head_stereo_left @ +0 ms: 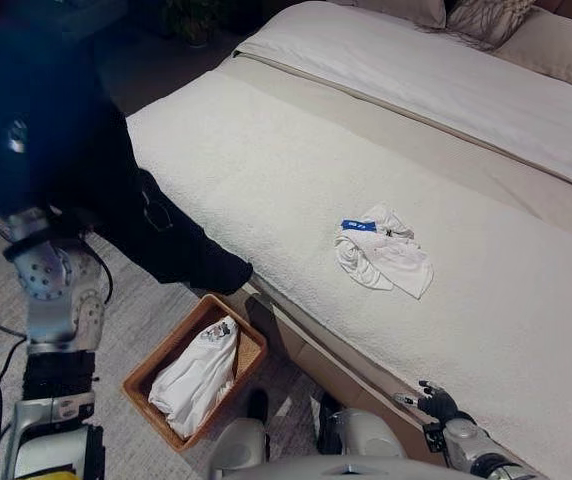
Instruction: Pick up clothes into the bucket
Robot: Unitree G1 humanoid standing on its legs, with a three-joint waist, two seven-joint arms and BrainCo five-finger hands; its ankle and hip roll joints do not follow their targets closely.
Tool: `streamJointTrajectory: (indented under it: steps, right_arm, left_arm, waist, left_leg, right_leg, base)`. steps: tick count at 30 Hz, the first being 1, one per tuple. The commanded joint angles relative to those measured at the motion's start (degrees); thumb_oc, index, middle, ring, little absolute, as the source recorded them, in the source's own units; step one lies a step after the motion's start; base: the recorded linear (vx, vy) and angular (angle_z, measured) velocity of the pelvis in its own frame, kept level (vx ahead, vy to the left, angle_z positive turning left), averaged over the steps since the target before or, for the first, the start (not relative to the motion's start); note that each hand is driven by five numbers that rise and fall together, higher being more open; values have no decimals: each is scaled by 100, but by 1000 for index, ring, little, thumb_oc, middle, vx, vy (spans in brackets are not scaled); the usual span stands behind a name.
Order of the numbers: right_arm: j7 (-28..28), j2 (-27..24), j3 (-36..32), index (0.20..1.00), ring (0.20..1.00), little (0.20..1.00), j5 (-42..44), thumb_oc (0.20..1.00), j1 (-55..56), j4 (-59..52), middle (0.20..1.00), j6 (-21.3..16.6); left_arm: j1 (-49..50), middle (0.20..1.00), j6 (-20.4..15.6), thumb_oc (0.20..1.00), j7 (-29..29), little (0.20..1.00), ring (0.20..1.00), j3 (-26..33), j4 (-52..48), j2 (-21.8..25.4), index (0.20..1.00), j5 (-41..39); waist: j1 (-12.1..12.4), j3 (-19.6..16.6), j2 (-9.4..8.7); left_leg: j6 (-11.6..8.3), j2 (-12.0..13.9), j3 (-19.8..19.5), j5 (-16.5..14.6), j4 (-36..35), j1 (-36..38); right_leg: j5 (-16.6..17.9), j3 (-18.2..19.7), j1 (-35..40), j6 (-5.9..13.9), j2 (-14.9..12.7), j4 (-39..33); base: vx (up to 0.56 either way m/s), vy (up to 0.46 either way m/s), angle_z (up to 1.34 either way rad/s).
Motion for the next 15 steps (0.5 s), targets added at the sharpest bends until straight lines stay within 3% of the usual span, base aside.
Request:
streamJointTrajectory:
  steps: [1, 4, 15]
  right_arm:
    - [-131, -109, -246, 1000, 1000, 1000, -52, 1000, 117, -251, 1000, -125]
    - [20, -164, -410, 1000, 1000, 1000, -73, 1000, 238, -340, 1000, -83]
    - [139, -254, -529, 1000, 1000, 1000, -103, 1000, 311, -556, 1000, -76]
  left_arm:
    - [1797, 200, -502, 200, -959, 200, 200, 1374, -1842, 141, 200, -649]
    - [2714, 200, -203, 200, -1282, 200, 200, 1683, -2447, -174, 200, -705]
    - [3048, 200, 81, 200, -1450, 200, 200, 1610, -2299, -345, 200, -382]
  waist:
    - [227, -15, -205]
    - [380, 17, -147]
    - [474, 160, -66]
  left_leg:
    - [-22, -60, -78, -466, 502, -258]
    - [-20, -95, -188, -405, 486, -344]
    - [-8, -126, -261, -366, 541, -451]
  right_leg:
    - [327, 138, 452, 471, -480, -624]
    - [347, 28, 437, 460, -511, -645]
    - [349, -68, 362, 454, -547, -579]
  base:
    - [-38, 1, -41]
    - [-36, 2, 14]
    - [-6, 1, 12]
